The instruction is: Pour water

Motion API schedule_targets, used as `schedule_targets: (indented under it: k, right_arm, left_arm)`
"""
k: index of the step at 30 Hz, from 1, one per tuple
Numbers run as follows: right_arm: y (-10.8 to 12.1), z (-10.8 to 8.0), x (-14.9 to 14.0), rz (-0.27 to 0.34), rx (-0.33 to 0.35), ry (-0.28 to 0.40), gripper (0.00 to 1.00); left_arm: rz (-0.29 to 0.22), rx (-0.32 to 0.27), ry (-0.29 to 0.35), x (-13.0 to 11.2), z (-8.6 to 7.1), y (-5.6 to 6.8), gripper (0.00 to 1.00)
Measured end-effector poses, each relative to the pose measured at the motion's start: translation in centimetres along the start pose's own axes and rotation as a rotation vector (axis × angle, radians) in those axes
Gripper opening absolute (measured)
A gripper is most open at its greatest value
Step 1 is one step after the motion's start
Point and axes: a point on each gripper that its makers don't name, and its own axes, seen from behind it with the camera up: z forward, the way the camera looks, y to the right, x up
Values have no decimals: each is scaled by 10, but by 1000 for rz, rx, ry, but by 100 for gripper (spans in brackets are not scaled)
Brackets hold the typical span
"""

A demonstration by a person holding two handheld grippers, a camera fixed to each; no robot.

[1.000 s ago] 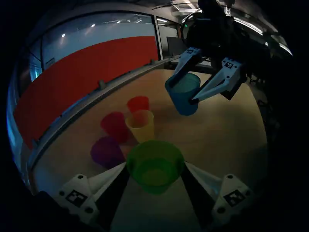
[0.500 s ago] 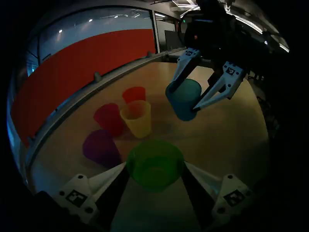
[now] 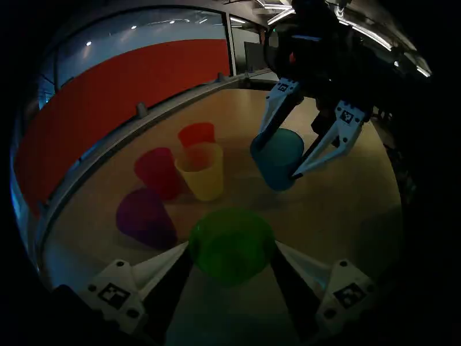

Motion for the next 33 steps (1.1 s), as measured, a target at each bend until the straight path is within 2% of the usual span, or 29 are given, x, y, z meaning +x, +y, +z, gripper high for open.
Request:
schedule_targets:
  k: [18,33]
  right_arm:
    - [-4,5,-11,-3,-2,-19,92]
    - [-5,-4,-24,22,-20,-20,92]
  left_arm:
    - [-20,-10,3,-7,-2,2,86]
    - [-63,-7,14,-15,-9,1,87]
